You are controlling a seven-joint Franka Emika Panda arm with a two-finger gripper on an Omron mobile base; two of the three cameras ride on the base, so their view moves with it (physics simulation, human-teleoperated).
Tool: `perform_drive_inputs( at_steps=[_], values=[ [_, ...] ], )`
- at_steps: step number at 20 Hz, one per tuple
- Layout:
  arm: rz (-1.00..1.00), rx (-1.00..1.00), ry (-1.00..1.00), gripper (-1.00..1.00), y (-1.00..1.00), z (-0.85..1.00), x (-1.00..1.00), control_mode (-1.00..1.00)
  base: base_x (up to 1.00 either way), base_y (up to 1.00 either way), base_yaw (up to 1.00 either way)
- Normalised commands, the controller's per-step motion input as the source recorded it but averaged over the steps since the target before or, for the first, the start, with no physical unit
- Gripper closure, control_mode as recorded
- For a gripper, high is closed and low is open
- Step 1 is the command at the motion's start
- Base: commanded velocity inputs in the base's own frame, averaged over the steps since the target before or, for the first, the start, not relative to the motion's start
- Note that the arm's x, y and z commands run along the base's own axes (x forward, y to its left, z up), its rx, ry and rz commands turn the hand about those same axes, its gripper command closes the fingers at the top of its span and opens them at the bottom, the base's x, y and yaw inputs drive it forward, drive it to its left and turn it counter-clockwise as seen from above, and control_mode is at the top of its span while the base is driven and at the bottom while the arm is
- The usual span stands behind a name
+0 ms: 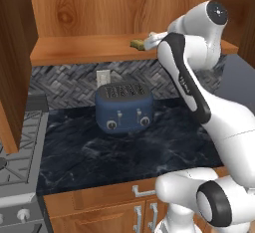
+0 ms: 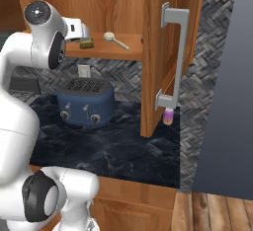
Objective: Pick the sponge and dish brush from the cabinet and place them on the counter.
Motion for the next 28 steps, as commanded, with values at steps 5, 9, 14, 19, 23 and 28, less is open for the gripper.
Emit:
perform_drive_inputs(
  at_steps=[5, 9, 14, 19, 23, 28],
  values=[
    [0.0, 0.0, 0.0, -1.0, 0.0, -0.07, 0.31, -1.0, 0.0, 0.0, 0.0],
    [0.0, 0.0, 0.0, -1.0, -0.01, -0.06, 0.35, -1.0, 0.0, 0.0, 0.0],
    [0.0, 0.0, 0.0, -1.0, -0.03, -0.15, 0.31, -1.0, 0.0, 0.0, 0.0],
    [0.0, 0.0, 0.0, -1.0, -0.03, -0.15, 0.33, -1.0, 0.0, 0.0, 0.0],
    [0.0, 0.0, 0.0, -1.0, 0.0, -0.1, 0.36, -1.0, 0.0, 0.0, 0.0],
    [0.0, 0.0, 0.0, -1.0, 0.0, -0.05, 0.38, -1.0, 0.0, 0.0, 0.0]
  ],
)
